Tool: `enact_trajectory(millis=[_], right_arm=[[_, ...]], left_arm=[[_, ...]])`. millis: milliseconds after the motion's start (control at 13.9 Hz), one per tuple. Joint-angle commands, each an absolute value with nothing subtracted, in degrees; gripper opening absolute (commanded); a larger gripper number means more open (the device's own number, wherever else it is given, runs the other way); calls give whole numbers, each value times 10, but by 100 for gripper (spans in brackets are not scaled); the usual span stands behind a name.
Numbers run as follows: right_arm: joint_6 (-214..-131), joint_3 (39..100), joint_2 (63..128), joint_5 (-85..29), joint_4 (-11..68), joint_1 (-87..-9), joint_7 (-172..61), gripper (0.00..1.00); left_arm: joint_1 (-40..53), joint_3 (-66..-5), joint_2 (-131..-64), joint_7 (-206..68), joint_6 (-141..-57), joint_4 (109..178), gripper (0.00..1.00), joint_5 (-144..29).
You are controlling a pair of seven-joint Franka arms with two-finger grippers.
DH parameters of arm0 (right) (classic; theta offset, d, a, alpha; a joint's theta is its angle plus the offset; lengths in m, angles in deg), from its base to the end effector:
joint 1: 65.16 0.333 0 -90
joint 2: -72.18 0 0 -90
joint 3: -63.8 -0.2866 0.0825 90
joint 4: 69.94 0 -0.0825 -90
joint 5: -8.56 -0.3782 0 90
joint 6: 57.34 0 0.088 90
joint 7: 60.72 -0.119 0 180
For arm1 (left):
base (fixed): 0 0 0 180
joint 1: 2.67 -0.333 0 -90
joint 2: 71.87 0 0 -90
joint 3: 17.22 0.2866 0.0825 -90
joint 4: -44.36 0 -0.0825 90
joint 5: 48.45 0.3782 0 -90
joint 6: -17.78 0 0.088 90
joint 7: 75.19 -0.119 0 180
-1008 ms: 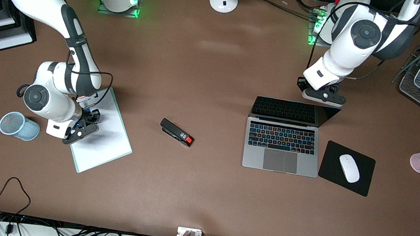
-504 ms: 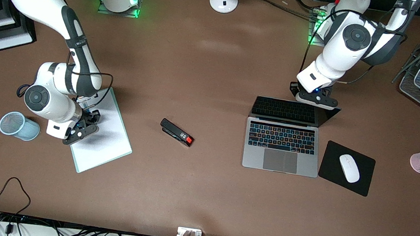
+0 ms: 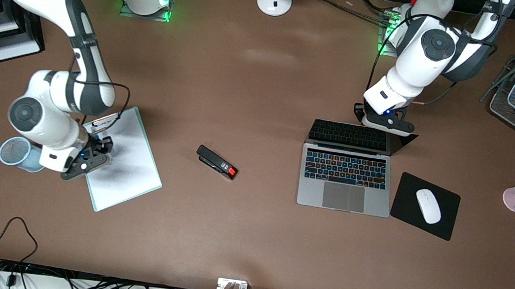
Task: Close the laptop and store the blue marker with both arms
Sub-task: 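Carry the marker toward the cup while the left gripper reaches the laptop screen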
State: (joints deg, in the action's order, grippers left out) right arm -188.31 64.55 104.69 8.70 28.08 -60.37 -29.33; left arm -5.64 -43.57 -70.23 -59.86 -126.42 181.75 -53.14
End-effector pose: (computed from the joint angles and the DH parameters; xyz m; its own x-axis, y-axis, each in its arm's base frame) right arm 0.6519 0.0466 0.2290 0.8127 0.5827 0.0019 0.5826 -0.8126 0.0116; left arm 0.4608 -0.1985 0.3022 0.9894 -0.0725 0.1262 -0.0831 -0.9933 0.0804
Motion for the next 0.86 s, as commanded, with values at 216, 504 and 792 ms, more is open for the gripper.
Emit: enact_trajectory(millis=[216, 504, 792], right_arm=[[-1827, 639, 957, 57, 278, -643, -166, 0], [-1704, 642, 945, -43, 194, -678, -37, 0], [-1660, 644, 945, -120, 148, -724, 94, 0]], left_arm=[[-64, -439, -732, -601, -1327, 1816, 0, -535], [-64, -436, -757, -603, -1371, 1816, 0, -530], [-65, -434, -789, -606, -1415, 1807, 0, -520]])
